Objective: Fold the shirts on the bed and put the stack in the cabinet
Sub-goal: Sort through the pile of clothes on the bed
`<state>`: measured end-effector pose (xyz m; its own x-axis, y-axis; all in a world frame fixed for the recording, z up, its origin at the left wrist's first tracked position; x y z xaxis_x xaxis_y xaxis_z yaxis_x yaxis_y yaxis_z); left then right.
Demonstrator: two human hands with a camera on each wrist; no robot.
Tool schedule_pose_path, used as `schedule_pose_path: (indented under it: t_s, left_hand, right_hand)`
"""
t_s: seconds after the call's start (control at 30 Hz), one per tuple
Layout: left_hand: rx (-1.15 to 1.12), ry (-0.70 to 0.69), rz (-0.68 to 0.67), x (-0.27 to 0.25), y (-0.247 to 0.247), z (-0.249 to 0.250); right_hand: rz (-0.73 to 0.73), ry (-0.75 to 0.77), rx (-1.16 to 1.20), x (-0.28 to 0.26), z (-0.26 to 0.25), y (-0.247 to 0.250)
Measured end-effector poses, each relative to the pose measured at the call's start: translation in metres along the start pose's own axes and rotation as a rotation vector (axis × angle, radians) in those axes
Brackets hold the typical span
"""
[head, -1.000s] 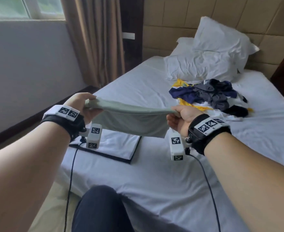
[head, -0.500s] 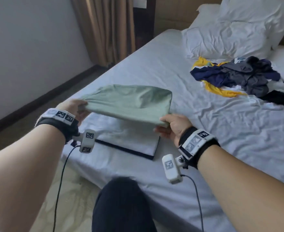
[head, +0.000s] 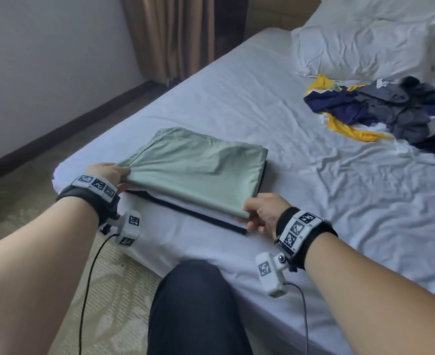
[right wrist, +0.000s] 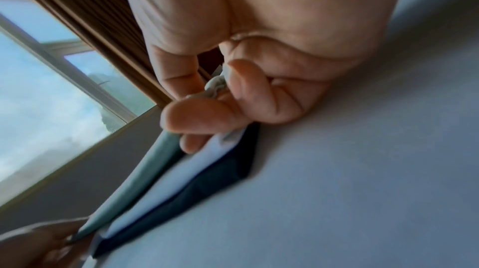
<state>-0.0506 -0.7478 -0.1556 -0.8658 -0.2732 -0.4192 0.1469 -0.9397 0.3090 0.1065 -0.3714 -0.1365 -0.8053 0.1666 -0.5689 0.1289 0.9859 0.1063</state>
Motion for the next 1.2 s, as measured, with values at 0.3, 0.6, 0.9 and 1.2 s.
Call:
schedule_pose_path:
  t_s: [0.3,0.6,0.9,1.2]
  left_hand:
    - [1.051,-0.659,0.118,-0.074,-0.083,0.046]
    - [1.249,-0.467,-0.21,-0.058,-0.105,-0.013]
    - [1.197,-0.446,-0.238,-0.047,-0.109,-0.023]
    - [1.218,-0.402,-0.225,-0.051,-0.114,-0.021]
  right_hand:
    - [0.445,0.392,-0.578,0.011,-0.042,0.021]
    - [0.175,0.639,-1.168,0.048,-0.067,-0.031]
    - [0.031,0.385,-1.398,0.111,-0.042,-0.037]
    - [-0.035,0.329,-1.373,0.11,-0.046,-0.036]
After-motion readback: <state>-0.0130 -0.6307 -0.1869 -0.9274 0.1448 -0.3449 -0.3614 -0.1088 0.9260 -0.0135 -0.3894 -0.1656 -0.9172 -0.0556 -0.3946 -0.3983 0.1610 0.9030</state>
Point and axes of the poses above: each hand's wrist, its own x-axis towards the middle knuckle, its own y-axis out of the back of the hand, z = x × y, the point moved 4 cm from there along x, towards the middle knuckle, and after that the axes turned 5 degrees about x, right-handed, at the moved point
